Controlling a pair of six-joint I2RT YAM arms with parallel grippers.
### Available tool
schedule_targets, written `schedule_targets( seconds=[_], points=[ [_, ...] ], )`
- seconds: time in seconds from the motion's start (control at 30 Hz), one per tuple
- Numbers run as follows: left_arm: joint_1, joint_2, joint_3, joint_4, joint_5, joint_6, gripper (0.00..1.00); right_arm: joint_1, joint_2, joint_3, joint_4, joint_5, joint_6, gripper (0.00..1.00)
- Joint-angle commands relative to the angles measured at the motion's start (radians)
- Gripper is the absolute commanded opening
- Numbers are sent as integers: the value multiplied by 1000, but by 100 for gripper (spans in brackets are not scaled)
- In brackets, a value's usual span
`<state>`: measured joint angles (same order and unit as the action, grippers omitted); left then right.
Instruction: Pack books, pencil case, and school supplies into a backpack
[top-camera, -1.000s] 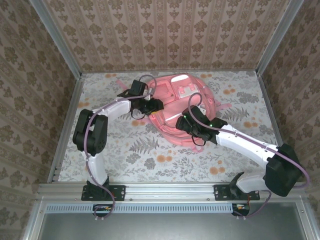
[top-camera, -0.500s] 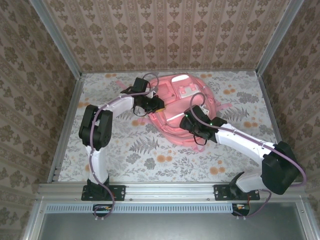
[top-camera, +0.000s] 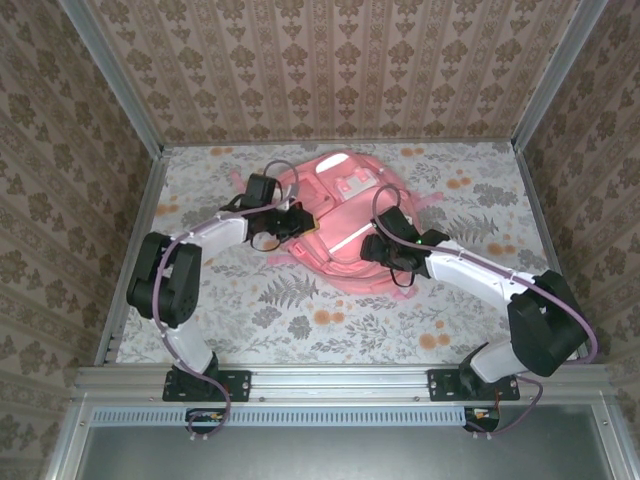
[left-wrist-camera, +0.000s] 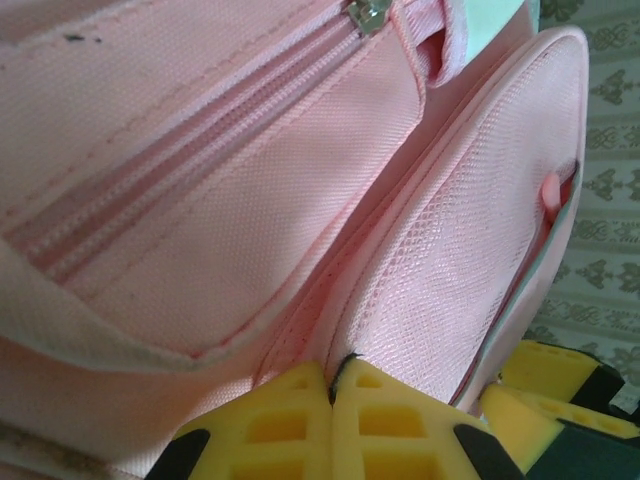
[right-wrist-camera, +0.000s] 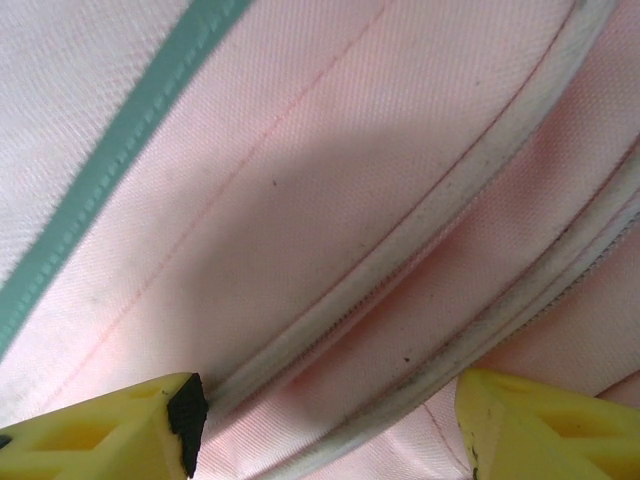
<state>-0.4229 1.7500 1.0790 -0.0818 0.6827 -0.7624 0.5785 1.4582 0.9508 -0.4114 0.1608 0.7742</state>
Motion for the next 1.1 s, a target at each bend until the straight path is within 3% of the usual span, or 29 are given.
schedule_targets(
  seconds=[0.0,0.2,0.4,0.7,0.83,1.07],
  points=[
    [3,-56,-58,85,48,-129,0,9,-11,77,-75,51,-60,68],
    [3,-69,-75,153,31,-240,0,173,-33,147,-241,191,39,61],
    [10,-55,-83,211,29,-326,0,363,100,234,-193,237,171,47],
    [16,-62,-92,217,28,-354,0,388,284,333,-89,215,315,40],
    [16,-66,-98,220,26,-359,0,386,348,392,-153,259,361,34],
    [16,-71,-97,216,26,-359,0,376,390,435,-261,352,454,35]
  ],
)
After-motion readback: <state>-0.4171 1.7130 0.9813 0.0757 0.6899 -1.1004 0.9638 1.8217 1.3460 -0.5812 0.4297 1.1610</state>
